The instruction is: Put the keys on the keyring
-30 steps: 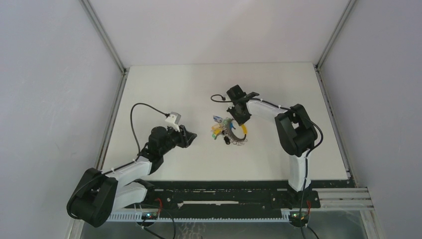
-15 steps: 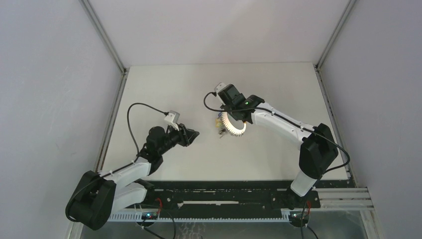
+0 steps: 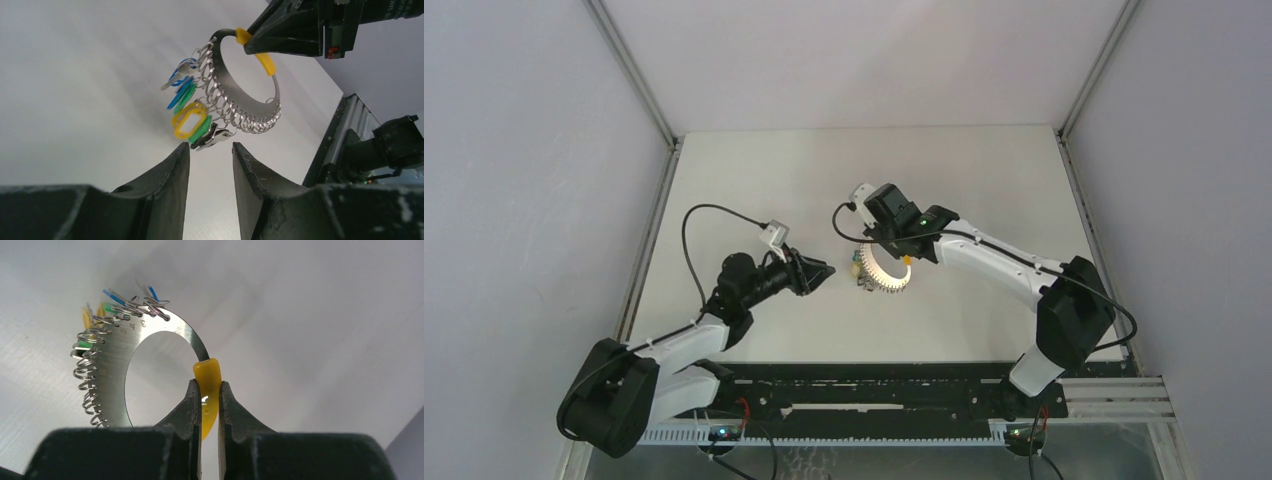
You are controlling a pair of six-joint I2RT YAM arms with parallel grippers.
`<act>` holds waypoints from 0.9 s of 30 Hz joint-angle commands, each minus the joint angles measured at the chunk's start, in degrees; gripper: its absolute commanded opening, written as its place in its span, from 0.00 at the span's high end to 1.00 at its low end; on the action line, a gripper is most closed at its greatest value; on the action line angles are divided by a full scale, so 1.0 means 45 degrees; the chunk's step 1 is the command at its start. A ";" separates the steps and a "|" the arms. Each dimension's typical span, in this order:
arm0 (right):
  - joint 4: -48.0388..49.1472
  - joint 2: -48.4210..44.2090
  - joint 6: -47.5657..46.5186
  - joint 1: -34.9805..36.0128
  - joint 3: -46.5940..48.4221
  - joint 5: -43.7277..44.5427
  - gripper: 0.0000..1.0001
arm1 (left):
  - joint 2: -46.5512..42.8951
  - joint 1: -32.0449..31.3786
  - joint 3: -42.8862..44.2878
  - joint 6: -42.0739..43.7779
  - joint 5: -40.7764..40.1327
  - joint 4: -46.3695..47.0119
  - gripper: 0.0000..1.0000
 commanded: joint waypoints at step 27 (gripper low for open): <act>0.3820 -0.2224 -0.1781 -0.0030 -0.2141 -0.3860 1.00 | 0.4569 -0.0119 0.4067 -0.1886 0.3489 0.1681 0.55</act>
